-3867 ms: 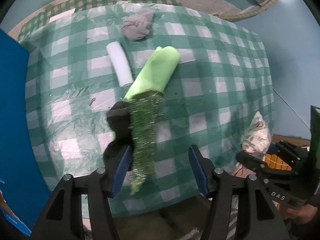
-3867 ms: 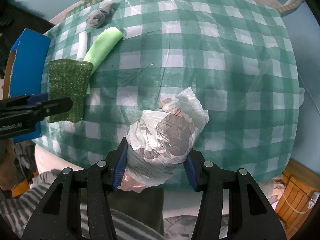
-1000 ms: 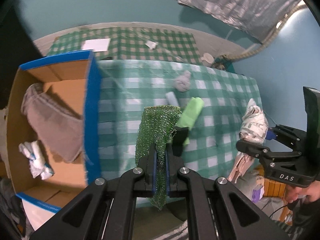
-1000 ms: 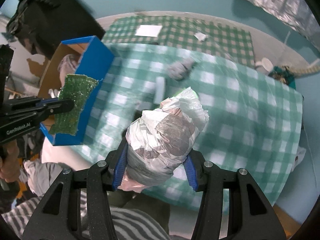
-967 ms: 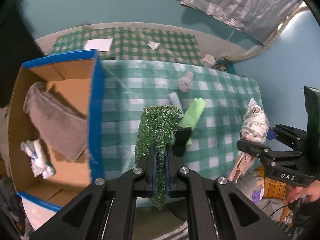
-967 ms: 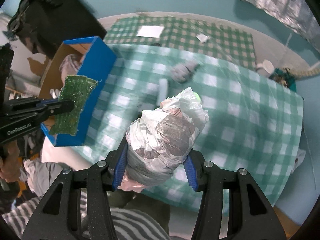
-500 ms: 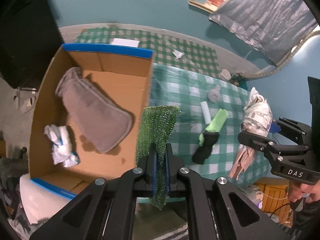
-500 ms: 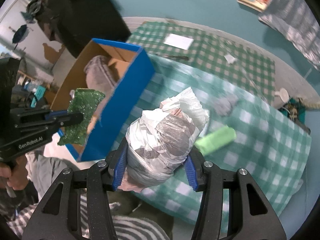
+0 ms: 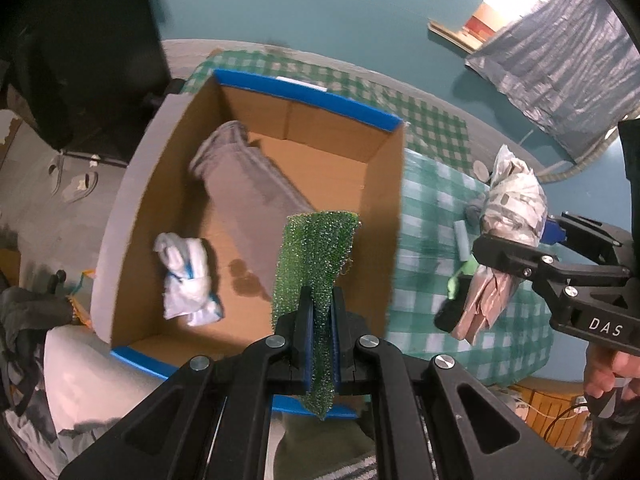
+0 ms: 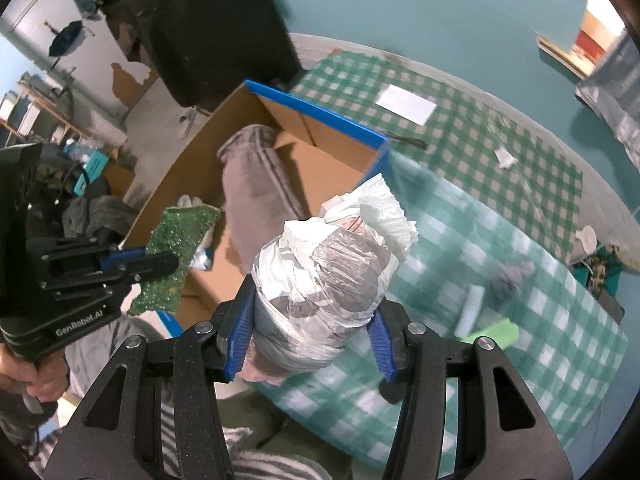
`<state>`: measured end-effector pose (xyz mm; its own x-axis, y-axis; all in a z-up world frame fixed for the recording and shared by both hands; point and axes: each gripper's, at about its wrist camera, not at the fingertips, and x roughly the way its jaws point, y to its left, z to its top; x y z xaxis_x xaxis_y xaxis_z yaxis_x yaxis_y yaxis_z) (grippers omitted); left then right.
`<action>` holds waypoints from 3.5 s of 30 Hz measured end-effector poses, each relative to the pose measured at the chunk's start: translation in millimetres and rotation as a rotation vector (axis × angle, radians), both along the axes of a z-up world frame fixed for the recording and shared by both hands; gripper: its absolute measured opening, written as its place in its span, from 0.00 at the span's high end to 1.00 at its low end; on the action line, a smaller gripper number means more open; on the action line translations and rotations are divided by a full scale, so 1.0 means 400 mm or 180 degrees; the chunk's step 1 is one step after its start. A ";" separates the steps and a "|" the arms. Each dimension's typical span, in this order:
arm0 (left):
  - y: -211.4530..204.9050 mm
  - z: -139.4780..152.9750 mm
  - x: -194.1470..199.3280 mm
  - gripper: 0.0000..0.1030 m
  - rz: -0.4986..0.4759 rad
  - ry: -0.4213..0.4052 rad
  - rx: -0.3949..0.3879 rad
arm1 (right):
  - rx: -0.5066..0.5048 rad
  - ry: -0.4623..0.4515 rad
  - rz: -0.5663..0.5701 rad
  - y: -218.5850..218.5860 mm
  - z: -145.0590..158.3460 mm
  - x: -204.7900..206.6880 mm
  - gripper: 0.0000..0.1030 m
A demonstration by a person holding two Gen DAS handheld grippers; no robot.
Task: Organize soft objects
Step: 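Carry the sponge with the left tool while the right tool carries the wrapped bundle over the box, then open both tools to drop the sponge and bundle into the box, then move both tools back over the table toward the black sock and green cloth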
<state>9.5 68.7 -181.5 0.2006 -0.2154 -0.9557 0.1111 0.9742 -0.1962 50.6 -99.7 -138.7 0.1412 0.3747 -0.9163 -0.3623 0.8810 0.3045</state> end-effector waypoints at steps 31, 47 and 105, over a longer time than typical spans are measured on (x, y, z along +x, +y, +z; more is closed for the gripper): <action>0.146 -0.073 0.039 0.70 0.0177 0.0222 0.0128 | -0.0189 0.0007 0.0179 0.195 -0.036 0.066 0.33; 0.090 -0.053 0.052 0.61 0.0056 0.0153 0.0183 | -0.0158 0.0071 -0.0074 0.103 -0.030 0.070 0.33; -0.421 -0.072 0.031 0.47 -0.1140 0.0136 0.0377 | -0.0393 0.0664 -0.1439 -0.496 -0.172 -0.039 0.33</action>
